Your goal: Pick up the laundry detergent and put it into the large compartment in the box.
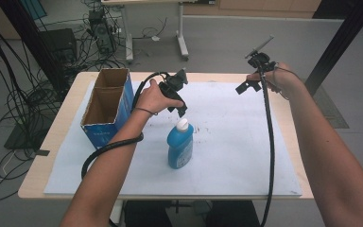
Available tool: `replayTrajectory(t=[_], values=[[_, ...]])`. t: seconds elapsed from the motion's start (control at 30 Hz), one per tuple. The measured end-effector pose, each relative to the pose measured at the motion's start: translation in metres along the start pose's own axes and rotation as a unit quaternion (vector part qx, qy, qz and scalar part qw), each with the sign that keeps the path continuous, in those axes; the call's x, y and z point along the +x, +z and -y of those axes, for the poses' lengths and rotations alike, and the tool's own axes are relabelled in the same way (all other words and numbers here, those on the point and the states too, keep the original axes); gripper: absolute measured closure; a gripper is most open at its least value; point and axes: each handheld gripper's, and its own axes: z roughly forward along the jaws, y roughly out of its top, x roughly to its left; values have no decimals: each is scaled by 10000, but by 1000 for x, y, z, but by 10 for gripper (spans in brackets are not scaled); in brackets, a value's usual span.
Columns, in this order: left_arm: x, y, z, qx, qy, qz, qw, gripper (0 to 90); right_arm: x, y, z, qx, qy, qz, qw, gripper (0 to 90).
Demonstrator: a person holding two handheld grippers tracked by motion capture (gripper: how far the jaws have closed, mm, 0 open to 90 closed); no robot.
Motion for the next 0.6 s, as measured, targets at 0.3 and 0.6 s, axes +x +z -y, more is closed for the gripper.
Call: replayTrajectory(t=[0.3,0.6], values=[[-4,-30,4,-83,-36,31,10000,97,2,-2,0,-15,-38,27,10000,60],[-16,-68,7,-151,33,49,9999,96,4,-2,-1,-11,-46,27,10000,60]])
